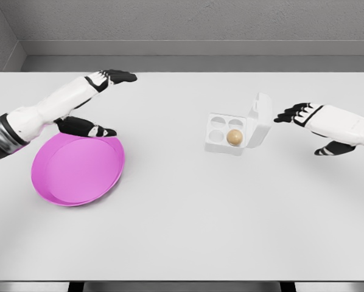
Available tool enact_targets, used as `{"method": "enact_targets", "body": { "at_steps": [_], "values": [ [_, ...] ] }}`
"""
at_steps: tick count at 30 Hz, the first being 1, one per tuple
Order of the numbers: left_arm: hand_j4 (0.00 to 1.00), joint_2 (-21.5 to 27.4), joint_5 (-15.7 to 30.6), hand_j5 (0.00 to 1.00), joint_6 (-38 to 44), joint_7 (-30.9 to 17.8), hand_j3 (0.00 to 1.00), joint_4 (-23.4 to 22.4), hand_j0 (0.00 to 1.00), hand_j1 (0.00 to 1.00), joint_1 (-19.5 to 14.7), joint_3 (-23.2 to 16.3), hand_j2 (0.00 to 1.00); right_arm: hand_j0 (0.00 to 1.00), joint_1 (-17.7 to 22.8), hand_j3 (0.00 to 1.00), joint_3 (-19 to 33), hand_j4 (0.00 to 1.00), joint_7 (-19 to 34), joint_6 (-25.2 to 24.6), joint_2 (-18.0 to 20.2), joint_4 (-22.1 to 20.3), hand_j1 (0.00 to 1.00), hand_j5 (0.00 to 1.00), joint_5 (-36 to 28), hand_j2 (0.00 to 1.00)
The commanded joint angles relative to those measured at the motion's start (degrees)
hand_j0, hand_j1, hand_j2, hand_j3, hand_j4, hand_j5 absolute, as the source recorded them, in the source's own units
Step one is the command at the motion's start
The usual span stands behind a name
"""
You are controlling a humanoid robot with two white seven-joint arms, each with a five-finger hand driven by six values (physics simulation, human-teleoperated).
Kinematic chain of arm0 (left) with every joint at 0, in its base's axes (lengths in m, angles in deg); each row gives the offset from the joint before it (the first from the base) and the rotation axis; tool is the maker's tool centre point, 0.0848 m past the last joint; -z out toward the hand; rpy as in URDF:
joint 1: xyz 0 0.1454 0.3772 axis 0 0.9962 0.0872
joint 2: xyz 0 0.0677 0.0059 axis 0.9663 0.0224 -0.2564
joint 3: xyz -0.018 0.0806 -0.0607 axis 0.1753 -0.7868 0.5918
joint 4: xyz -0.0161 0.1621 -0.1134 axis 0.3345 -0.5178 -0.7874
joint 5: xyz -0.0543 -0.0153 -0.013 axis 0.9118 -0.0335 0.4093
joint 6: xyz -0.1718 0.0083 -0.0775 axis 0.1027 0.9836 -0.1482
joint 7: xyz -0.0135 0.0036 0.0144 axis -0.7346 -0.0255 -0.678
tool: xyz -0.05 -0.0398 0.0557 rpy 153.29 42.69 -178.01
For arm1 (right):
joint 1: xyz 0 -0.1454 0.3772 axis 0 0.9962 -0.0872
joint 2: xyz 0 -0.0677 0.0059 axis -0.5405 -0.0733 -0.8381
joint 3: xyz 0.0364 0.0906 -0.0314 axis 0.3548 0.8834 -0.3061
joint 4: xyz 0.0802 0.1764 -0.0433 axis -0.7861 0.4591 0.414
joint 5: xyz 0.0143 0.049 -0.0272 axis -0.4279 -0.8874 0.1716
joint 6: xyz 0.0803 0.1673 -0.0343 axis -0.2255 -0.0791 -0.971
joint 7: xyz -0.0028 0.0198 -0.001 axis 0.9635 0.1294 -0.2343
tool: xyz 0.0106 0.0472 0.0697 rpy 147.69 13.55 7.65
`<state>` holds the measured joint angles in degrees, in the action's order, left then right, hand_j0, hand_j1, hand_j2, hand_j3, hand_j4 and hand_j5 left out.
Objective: Pack egg into the box and close the box lid
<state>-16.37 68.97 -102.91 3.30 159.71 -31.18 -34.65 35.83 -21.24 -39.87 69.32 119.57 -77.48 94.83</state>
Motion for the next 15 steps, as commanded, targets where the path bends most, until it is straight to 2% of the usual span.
{"method": "enact_targets", "body": {
  "at_steps": [1, 2, 3, 4, 5, 9, 15],
  "values": [
    [1.0, 4.5, 8.5, 1.0, -3.3, 0.0, 1.0, 0.4, 1.0, 1.0, 1.3, 10.7, 1.0, 1.0, -0.1, 1.0, -0.4, 1.0, 0.0, -0.4, -0.5, -0.1, 1.0, 1.0, -0.4, 1.0],
    [1.0, 4.5, 9.1, 1.0, -3.3, 0.0, 1.0, -2.4, 1.0, 1.0, 4.0, 13.5, 1.0, 1.0, -0.1, 1.0, -0.6, 1.0, 0.0, -0.4, -0.5, -0.2, 1.0, 1.0, -0.4, 1.0],
    [1.0, 4.5, 9.3, 1.0, -3.3, 0.0, 1.0, -7.3, 1.0, 1.0, 6.4, 15.6, 1.0, 1.0, -0.6, 1.0, -0.8, 1.0, 0.0, -0.4, -0.5, -0.3, 1.0, 1.0, -0.4, 1.0],
    [1.0, 4.2, 10.1, 1.0, -3.3, 0.0, 1.0, -11.9, 1.0, 1.0, 7.8, 17.6, 1.0, 1.0, -0.8, 1.0, -1.1, 1.0, -0.1, -0.3, -1.0, -0.4, 1.0, 1.0, -0.4, 1.0],
    [1.0, 3.5, 10.5, 1.0, -3.3, 0.0, 1.0, -14.7, 1.0, 1.0, 8.3, 19.0, 1.0, 1.0, -1.4, 1.0, -1.8, 1.0, -0.1, -0.3, -1.1, -0.4, 1.0, 1.0, -0.4, 1.0],
    [1.0, 1.1, 9.8, 1.0, -3.3, 0.0, 1.0, -17.1, 1.0, 1.0, 12.2, 19.0, 1.0, 1.0, -2.1, 1.0, -2.6, 1.0, -0.1, -0.4, -1.9, -1.4, 1.0, 1.0, -0.3, 1.0],
    [1.0, 0.7, 9.5, 1.0, -3.3, 0.0, 1.0, -17.6, 1.0, 1.0, 12.2, 18.9, 1.0, 1.0, -3.1, 1.0, -2.6, 1.0, -0.1, -0.6, -1.9, -0.7, 1.0, 1.0, -0.5, 1.0]
  ]
}}
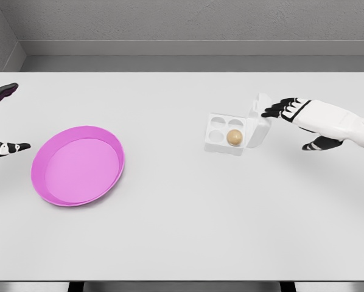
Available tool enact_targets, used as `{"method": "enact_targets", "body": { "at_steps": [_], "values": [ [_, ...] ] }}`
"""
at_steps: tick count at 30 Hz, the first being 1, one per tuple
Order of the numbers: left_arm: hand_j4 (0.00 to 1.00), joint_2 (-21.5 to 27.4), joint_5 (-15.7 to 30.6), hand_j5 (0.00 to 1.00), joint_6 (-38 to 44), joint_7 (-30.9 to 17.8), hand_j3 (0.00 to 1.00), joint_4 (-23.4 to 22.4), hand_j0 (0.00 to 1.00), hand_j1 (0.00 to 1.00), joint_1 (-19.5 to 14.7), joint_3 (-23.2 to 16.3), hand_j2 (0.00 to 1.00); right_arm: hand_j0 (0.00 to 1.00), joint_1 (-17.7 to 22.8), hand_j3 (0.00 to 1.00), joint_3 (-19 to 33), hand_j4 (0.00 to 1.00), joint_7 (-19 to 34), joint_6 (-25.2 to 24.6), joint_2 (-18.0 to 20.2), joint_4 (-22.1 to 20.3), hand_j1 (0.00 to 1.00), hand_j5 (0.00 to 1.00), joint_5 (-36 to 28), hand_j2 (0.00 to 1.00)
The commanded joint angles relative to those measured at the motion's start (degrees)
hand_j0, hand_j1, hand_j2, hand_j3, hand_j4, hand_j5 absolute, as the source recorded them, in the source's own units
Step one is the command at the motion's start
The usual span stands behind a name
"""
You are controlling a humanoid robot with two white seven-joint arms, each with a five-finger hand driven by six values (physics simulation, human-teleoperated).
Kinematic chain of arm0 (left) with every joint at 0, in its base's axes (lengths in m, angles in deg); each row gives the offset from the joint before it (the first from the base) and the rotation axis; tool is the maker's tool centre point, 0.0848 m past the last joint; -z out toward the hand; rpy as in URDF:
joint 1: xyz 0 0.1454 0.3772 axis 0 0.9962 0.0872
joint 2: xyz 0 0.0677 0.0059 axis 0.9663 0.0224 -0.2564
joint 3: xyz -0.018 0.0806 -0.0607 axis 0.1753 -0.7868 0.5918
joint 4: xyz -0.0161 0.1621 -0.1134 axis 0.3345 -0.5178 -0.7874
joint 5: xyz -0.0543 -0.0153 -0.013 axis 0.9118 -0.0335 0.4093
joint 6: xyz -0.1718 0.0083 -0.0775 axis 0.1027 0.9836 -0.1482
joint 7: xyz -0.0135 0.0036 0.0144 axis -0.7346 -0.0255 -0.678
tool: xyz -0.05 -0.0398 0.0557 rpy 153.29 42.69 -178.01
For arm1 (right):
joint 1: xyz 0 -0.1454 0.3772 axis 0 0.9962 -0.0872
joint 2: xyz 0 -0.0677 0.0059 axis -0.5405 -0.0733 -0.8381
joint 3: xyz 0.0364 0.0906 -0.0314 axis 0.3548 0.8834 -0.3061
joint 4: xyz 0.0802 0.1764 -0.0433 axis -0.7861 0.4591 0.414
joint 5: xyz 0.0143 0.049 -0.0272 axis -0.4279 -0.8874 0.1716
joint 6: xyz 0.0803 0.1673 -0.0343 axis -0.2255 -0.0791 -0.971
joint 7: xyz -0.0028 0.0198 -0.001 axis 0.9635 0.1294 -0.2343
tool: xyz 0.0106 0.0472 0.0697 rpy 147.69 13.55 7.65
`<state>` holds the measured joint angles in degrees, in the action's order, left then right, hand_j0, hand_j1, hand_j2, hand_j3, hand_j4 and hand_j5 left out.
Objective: Pack egg into the box and close the box lid
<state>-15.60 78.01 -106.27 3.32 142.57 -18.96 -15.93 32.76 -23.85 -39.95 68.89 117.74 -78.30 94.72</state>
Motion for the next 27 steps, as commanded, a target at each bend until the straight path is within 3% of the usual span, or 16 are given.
{"method": "enact_targets", "body": {
  "at_steps": [1, 9, 12, 17, 27],
  "values": [
    [1.0, -0.2, 0.5, 1.0, 0.1, 0.0, 1.0, -0.4, 1.0, 1.0, 0.0, 0.2, 1.0, 1.0, -0.1, 1.0, -0.2, 1.0, -0.1, -0.1, -0.4, -0.4, 1.0, 1.0, -0.3, 1.0],
    [1.0, -0.4, 0.5, 1.0, 0.1, 0.0, 1.0, -0.3, 1.0, 1.0, -0.4, 0.2, 1.0, 1.0, -5.4, 1.0, -6.7, 1.0, -0.2, -1.8, -5.1, -1.6, 1.0, 1.0, -0.2, 1.0],
    [1.0, -0.4, 0.6, 1.0, 0.1, 0.0, 1.0, -0.3, 1.0, 1.0, -0.4, 0.2, 1.0, 1.0, -5.8, 1.0, -6.1, 1.0, -0.3, -1.7, -3.7, -1.5, 1.0, 1.0, -1.1, 1.0],
    [1.0, -0.5, 0.6, 1.0, 0.1, 0.0, 1.0, -0.2, 1.0, 1.0, -0.4, 0.2, 1.0, 0.85, -5.8, 0.85, -5.0, 0.85, 0.0, -1.3, -1.7, -0.9, 0.85, 0.85, -1.3, 0.85],
    [1.0, -1.3, 0.5, 1.0, 0.1, 0.0, 1.0, 0.0, 1.0, 1.0, -0.2, 0.2, 1.0, 0.92, -5.6, 0.92, -3.8, 0.92, -0.1, -1.3, -1.4, 3.0, 0.92, 0.92, -1.5, 0.92]
  ]
}}
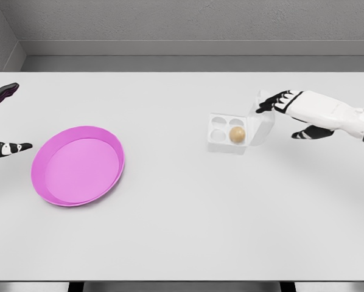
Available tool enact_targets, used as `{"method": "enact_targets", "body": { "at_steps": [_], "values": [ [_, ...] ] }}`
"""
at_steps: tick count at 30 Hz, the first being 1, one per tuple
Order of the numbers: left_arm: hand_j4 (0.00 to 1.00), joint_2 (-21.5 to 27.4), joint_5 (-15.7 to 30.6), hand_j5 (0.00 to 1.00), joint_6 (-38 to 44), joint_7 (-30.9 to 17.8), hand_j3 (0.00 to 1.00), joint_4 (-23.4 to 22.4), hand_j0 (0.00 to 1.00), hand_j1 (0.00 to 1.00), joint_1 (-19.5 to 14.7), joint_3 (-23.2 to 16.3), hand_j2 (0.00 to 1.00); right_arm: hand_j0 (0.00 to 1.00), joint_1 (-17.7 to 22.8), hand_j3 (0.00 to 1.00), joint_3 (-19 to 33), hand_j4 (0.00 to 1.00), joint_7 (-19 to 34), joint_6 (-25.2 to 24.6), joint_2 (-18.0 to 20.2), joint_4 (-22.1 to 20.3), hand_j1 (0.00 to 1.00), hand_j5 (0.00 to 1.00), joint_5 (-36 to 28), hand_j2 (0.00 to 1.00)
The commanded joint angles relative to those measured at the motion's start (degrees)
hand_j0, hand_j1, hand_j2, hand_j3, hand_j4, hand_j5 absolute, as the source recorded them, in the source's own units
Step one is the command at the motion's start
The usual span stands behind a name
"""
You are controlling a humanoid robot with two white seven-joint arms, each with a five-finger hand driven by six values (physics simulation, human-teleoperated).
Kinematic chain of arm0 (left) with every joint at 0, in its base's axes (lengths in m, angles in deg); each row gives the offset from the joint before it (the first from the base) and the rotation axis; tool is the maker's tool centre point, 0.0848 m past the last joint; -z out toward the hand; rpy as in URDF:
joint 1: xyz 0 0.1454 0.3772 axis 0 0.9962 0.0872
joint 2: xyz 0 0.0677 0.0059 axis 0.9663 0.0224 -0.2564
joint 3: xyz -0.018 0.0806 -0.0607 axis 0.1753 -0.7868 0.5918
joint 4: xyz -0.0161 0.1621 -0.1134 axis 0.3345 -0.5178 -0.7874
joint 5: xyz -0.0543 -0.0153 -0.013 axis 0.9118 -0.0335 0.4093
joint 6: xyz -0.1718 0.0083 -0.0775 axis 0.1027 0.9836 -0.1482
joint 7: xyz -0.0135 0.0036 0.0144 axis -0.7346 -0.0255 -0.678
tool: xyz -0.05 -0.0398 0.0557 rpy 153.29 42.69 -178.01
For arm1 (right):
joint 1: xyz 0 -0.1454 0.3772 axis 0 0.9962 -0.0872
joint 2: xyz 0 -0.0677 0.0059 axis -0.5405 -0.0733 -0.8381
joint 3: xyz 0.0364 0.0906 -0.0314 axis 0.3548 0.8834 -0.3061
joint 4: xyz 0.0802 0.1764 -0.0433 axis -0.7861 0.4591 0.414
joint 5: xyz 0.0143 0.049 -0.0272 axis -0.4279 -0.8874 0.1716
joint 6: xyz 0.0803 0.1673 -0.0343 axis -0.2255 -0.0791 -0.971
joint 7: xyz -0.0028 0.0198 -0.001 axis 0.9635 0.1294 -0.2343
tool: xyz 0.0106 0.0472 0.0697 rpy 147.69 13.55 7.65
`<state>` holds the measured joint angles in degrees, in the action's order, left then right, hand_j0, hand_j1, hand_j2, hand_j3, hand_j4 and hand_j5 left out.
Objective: Pack egg into the box and close the box lid
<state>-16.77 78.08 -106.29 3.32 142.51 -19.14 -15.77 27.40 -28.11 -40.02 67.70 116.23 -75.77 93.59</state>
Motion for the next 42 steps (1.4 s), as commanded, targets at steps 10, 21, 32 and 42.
{"method": "enact_targets", "body": {
  "at_steps": [10, 21, 32, 42],
  "values": [
    [1.0, -0.2, 0.4, 1.0, 0.1, 0.0, 1.0, 0.1, 1.0, 1.0, 0.1, 0.0, 1.0, 0.95, -0.3, 0.95, 1.3, 0.95, 0.0, 0.9, 0.2, 0.7, 0.95, 0.95, -0.9, 0.95],
    [1.0, -0.2, 0.5, 1.0, 0.1, 0.0, 1.0, 0.2, 1.0, 1.0, 0.1, 0.0, 1.0, 1.0, -0.3, 1.0, 1.4, 1.0, 0.1, 0.7, -1.0, 9.1, 1.0, 1.0, -0.6, 1.0],
    [1.0, -0.2, 0.4, 1.0, 0.1, 0.0, 1.0, 0.2, 1.0, 1.0, 0.2, 0.0, 1.0, 1.0, -0.2, 1.0, 0.8, 1.0, 0.2, 0.5, -3.3, 13.6, 1.0, 1.0, -0.4, 1.0],
    [1.0, -0.6, 0.3, 1.0, 0.1, 0.0, 1.0, 0.3, 1.0, 1.0, 0.2, 0.0, 1.0, 1.0, -0.5, 1.0, -0.6, 1.0, 0.1, 0.7, -7.1, 14.0, 1.0, 1.0, 0.8, 1.0]
  ]
}}
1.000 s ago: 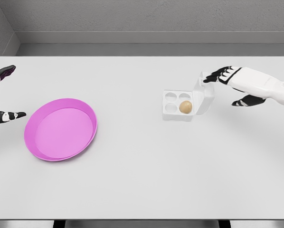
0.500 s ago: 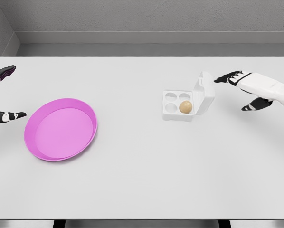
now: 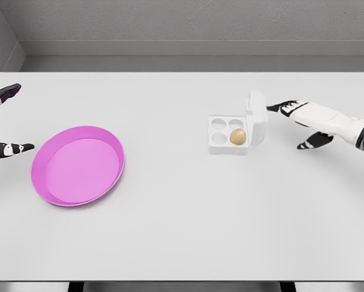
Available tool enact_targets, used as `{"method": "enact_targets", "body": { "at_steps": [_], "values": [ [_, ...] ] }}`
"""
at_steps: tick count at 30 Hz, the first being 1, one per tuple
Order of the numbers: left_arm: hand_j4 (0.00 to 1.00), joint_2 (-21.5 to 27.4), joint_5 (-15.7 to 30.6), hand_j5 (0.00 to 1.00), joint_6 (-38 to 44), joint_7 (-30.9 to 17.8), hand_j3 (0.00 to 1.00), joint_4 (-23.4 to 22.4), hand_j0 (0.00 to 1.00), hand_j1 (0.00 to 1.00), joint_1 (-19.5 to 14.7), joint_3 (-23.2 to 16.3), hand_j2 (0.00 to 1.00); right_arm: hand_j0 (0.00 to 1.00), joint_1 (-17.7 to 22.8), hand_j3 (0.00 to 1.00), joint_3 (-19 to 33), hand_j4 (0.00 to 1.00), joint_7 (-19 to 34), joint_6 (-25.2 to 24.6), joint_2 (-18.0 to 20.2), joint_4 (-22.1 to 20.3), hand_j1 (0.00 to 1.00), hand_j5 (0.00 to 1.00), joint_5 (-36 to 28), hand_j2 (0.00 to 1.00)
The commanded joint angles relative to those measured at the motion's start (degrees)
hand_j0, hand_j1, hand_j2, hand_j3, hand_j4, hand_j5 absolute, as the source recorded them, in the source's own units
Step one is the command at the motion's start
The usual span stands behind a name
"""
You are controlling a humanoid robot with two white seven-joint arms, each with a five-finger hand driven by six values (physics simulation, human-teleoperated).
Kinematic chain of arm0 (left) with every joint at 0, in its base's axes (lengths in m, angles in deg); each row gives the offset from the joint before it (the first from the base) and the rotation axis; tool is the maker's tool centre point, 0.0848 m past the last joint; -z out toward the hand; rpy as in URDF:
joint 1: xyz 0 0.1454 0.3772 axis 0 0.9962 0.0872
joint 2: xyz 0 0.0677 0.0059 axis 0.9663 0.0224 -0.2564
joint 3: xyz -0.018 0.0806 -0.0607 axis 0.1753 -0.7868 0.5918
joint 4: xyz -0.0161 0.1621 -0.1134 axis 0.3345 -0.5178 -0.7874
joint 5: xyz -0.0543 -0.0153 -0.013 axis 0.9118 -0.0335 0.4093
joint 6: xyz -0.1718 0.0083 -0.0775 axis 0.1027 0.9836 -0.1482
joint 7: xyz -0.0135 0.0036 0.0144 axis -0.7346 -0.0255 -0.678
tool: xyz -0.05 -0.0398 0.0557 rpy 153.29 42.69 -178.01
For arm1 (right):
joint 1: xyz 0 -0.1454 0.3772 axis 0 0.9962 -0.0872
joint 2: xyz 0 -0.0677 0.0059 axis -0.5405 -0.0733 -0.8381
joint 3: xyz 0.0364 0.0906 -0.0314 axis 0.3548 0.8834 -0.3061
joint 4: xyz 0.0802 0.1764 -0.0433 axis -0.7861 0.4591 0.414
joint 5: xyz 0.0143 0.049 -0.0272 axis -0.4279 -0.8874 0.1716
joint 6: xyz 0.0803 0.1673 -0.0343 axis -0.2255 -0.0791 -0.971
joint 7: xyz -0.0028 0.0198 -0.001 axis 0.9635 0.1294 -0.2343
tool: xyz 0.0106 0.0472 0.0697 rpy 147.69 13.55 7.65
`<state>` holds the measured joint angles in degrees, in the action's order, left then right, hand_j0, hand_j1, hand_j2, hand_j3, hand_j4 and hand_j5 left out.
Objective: Pack egg into the box and close the box lid
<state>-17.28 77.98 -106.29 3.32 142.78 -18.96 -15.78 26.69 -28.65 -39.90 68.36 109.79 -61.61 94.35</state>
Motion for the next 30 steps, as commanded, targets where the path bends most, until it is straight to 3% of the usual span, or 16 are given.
{"method": "enact_targets", "body": {
  "at_steps": [1, 8, 11, 16, 20, 24, 30],
  "values": [
    [1.0, -0.1, 0.4, 1.0, 0.1, 0.0, 1.0, 0.1, 1.0, 1.0, 0.0, 0.0, 1.0, 1.0, -0.1, 1.0, -0.2, 1.0, -0.1, 0.0, -0.7, -0.6, 1.0, 1.0, 0.0, 1.0],
    [1.0, -0.1, 0.4, 1.0, 0.1, 0.0, 1.0, 0.2, 1.0, 1.0, 0.0, 0.0, 1.0, 1.0, -0.4, 1.0, -1.3, 1.0, -0.4, 0.0, -1.2, -8.5, 1.0, 1.0, -0.1, 1.0],
    [1.0, -0.1, 0.4, 1.0, 0.1, 0.0, 1.0, 0.2, 1.0, 1.0, 0.0, -0.1, 1.0, 1.0, -2.2, 1.0, -5.5, 1.0, -0.5, 0.0, -2.8, -8.9, 1.0, 1.0, 0.0, 1.0],
    [1.0, -0.2, 0.4, 1.0, 0.1, 0.0, 1.0, 0.2, 1.0, 1.0, 0.2, -0.1, 1.0, 1.0, -2.8, 1.0, -5.8, 1.0, -0.4, 0.0, -2.5, -11.9, 1.0, 1.0, -0.6, 1.0],
    [1.0, -0.4, 0.4, 1.0, 0.1, 0.0, 1.0, 0.5, 1.0, 1.0, 0.4, -0.1, 1.0, 1.0, -2.5, 1.0, -0.7, 1.0, -0.4, 0.6, 2.0, -11.9, 1.0, 1.0, -1.5, 1.0],
    [1.0, -0.4, 0.4, 1.0, 0.1, 0.0, 1.0, 0.7, 1.0, 1.0, 0.7, -0.1, 1.0, 1.0, -2.6, 1.0, 0.6, 1.0, -0.7, 1.2, 7.9, -11.9, 1.0, 1.0, -3.0, 1.0],
    [1.0, -1.0, 0.3, 1.0, 0.1, 0.0, 1.0, 1.5, 1.0, 1.0, 0.9, -0.7, 1.0, 1.0, -1.9, 1.0, 2.1, 1.0, -0.7, 1.2, 12.7, -11.4, 1.0, 1.0, -3.0, 1.0]
  ]
}}
